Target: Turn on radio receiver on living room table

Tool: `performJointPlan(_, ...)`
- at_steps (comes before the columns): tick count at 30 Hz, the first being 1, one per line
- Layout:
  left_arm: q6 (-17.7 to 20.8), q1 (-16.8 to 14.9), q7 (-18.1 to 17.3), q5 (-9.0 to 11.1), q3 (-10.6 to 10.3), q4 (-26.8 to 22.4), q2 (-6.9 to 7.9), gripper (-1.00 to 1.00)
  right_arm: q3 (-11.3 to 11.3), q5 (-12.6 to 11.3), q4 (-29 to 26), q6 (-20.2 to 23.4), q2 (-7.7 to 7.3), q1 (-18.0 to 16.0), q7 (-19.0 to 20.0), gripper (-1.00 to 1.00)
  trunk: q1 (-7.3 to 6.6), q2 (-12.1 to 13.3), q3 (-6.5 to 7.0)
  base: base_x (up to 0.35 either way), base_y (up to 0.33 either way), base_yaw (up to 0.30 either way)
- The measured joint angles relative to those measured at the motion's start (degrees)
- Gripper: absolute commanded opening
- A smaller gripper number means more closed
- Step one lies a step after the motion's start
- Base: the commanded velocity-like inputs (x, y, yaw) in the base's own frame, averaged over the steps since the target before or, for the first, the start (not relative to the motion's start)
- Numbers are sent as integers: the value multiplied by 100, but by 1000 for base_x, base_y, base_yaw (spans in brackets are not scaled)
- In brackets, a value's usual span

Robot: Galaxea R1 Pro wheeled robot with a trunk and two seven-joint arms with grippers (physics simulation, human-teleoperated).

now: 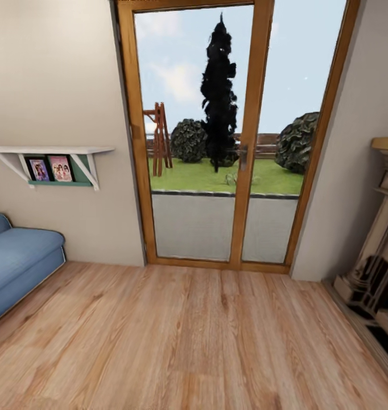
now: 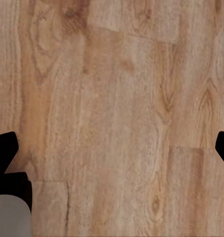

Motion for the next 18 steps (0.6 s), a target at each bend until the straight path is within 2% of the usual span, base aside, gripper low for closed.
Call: performJointPlan(18,-9,0,0,-27,-9,0,0,100,0,1,2,0,6,0,0,100,0,0,0,0,0,300)
